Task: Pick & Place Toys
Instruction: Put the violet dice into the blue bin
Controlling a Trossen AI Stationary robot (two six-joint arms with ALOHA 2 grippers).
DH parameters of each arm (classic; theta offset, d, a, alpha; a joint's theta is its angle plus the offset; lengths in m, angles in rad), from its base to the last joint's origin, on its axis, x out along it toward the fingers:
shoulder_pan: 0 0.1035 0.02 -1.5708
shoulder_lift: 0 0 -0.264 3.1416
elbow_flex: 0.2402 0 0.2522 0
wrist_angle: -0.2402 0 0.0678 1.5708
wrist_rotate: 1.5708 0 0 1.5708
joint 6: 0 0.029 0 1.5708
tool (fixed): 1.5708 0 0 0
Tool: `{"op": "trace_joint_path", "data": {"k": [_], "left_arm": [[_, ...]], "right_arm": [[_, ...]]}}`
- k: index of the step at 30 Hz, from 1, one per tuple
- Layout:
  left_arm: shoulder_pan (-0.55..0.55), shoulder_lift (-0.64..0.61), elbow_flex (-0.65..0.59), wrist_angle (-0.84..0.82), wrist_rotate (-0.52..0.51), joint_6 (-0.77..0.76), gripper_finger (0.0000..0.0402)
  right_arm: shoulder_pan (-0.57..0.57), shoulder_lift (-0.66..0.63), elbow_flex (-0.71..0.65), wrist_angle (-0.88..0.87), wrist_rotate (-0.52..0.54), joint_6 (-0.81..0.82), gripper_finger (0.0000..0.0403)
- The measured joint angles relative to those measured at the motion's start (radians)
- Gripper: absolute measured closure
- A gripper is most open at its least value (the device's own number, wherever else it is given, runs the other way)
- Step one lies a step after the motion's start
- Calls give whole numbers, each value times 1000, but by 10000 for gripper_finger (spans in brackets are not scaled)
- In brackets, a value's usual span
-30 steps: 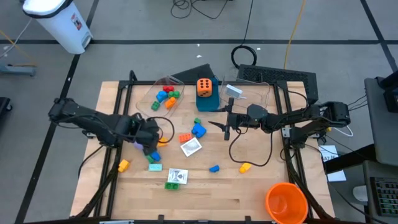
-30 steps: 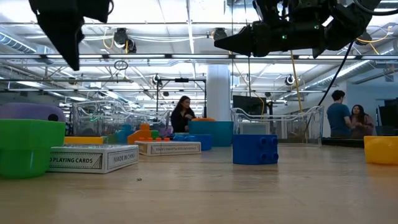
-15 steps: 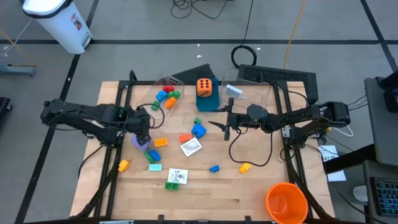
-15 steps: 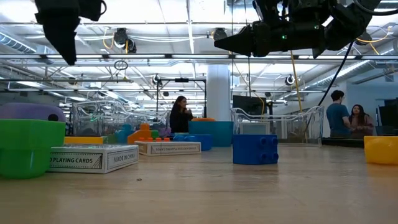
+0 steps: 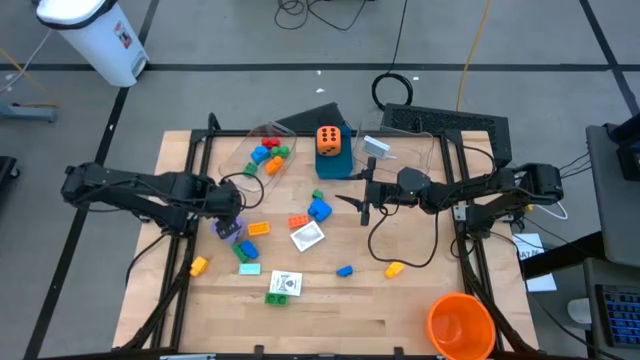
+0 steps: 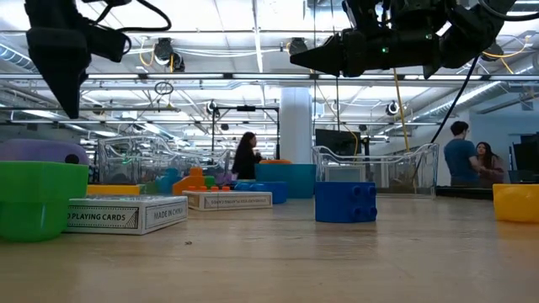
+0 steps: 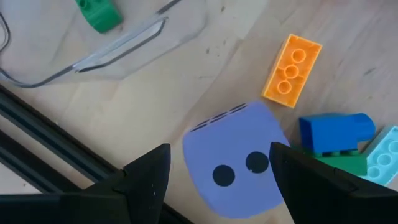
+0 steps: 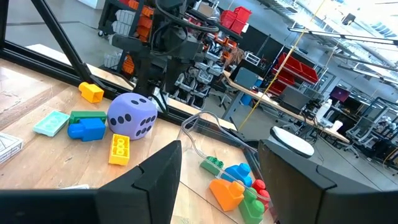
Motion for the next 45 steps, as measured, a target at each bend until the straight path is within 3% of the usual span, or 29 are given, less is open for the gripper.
{"op": "trace_joint_path", "data": {"k": [8, 12, 19, 25, 33, 45], "left_arm": [[0, -6, 0, 18, 2, -28, 128], [0, -6, 0, 17, 60, -27, 128], [0, -6, 0, 10, 149, -178, 127], [0, -6, 0, -11, 173, -236, 88], [0, 16, 0, -23, 109, -252, 7], [5, 121, 0, -56, 125, -227, 13]], "right_arm": [[0, 0, 0, 0, 0, 0, 195], [0, 0, 0, 0, 0, 0, 195], [0, 0, 0, 0, 0, 0, 195], [0, 0, 0, 0, 0, 0, 195], [0, 0, 0, 0, 0, 0, 195], [0, 0, 0, 0, 0, 0, 195]]}}
